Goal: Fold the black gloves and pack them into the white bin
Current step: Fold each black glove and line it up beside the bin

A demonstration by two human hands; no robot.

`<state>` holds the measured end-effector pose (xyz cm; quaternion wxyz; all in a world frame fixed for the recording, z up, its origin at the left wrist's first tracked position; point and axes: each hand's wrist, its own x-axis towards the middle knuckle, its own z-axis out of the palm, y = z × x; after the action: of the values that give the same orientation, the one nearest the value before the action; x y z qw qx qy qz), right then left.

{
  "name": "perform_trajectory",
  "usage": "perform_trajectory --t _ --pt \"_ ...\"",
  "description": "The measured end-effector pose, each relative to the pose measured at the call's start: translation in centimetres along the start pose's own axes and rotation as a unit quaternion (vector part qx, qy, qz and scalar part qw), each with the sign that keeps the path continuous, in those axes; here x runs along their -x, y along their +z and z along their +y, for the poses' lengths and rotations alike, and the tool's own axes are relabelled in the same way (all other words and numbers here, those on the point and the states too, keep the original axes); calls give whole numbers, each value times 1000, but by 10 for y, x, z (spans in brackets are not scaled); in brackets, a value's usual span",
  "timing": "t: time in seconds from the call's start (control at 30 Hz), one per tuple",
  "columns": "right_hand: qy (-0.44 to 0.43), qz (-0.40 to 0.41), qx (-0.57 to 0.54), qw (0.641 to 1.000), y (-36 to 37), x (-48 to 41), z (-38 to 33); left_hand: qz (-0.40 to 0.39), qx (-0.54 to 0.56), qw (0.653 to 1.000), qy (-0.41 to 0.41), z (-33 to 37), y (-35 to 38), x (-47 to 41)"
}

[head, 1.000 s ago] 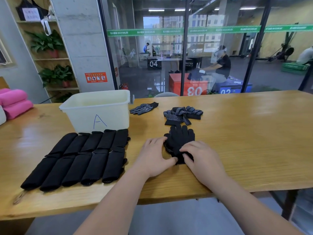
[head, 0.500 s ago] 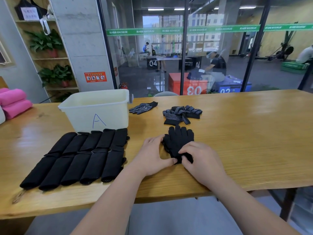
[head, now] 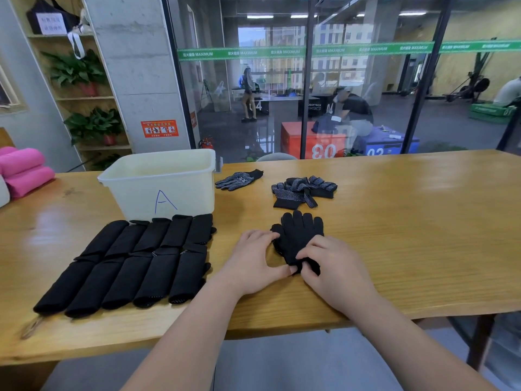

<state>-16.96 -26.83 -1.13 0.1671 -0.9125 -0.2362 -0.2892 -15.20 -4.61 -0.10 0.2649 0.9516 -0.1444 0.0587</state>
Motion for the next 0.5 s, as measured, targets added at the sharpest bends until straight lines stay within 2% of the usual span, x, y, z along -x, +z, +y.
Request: perform_trajectory --t 0.5 --pt "41 -29 -2 999 -4 -1 -4 -37 -28 999 -8 3 -2 -1"
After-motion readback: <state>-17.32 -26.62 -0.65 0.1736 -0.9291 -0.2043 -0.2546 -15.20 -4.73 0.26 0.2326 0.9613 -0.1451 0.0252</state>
